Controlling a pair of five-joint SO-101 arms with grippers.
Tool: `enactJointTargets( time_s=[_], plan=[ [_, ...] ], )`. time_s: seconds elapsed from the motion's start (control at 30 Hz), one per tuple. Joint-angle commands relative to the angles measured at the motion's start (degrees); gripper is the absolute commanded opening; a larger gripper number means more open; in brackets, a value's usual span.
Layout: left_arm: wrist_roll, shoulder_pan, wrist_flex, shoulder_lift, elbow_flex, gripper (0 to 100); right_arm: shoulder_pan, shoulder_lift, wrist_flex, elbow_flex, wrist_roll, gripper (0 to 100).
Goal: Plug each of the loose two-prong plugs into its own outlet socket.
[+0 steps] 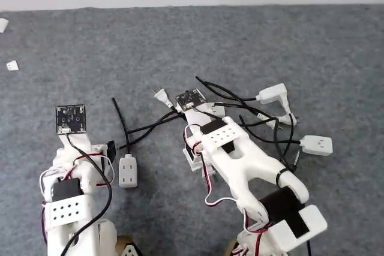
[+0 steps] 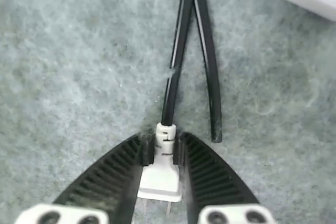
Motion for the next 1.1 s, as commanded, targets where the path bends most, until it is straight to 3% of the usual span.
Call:
enactJointTargets(
  time_s=[0.0,0.3,0.4,0.53,0.77,0.9,1.07],
  plan=[
    [-0.09,0.18,0.26,-0.79,-0.4,24,0.48,0.13,0.4,-3.16,-0.62,6.3],
    [0.0,0.26,0.26,-0.79,-0.4,24,0.92,-0.04,1.1,-3.08,1.14,0.9],
    [3.96,0.18,0.26,-0.44,-0.84,24,1.1,-1.89,4.79,-3.78,1.76,0.9],
    [5.71,0.18,0.62,-0.26,-1.63,24,0.92,-11.56,8.57,-1.93,2.29,0.8],
    [5.8,0.0,0.62,-0.26,-1.8,24,-1.36,-36.79,10.33,3.96,9.67,0.8],
    [5.71,-1.85,0.62,-0.26,-1.98,24,-6.73,-47.6,13.14,2.2,14.77,0.8],
    [2.9,-1.76,2.37,-0.26,-2.07,23,-15.96,-49.45,14.55,-3.96,17.05,0.8]
  ],
)
